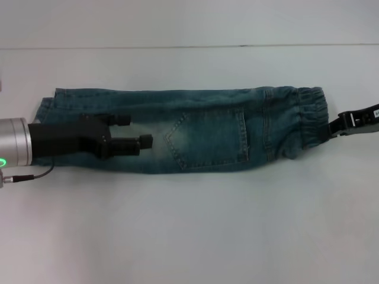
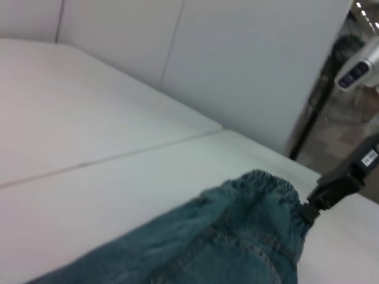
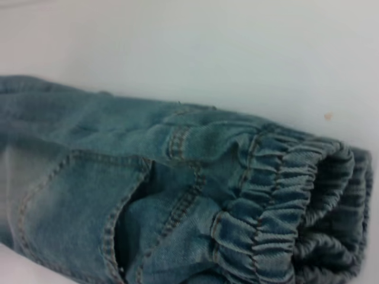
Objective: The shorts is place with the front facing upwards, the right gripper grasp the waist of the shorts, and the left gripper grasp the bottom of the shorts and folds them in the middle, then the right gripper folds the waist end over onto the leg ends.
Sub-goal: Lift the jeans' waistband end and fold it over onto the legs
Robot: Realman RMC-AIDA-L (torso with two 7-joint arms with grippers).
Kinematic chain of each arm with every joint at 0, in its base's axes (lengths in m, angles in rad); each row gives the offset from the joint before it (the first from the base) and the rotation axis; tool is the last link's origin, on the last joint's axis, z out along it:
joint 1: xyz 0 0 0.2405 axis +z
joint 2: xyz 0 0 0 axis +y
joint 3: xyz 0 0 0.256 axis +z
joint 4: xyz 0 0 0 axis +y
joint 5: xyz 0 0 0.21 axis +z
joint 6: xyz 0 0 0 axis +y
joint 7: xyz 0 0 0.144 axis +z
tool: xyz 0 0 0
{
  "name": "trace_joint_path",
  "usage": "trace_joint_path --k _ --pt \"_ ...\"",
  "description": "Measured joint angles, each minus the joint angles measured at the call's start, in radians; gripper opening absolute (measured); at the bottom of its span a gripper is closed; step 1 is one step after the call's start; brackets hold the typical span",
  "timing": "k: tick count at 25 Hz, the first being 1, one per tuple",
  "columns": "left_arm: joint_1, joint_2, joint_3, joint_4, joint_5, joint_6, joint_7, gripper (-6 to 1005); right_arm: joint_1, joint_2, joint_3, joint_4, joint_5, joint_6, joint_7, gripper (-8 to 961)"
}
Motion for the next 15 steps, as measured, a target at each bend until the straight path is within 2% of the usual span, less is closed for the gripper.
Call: trace_joint_path --k 6,11,15 --pt "-0.006 -0.036 -0.031 0.001 -0.059 -0.032 0.054 830 0.002 -0.01 -0.002 -0.063 0.035 -0.031 -0.004 78" --pt "-0.01 -0.088 -0.027 -0.009 -0.137 -0.194 0.134 745 0.018 -0.012 0.001 -0.131 0.066 -0.084 -0.004 79" --pt "-0.027 -0.094 -0.021 -0.139 -0.272 -0.324 0.307 660 0.036 -0.013 0.001 -0.151 0.073 -0.097 -0.005 76"
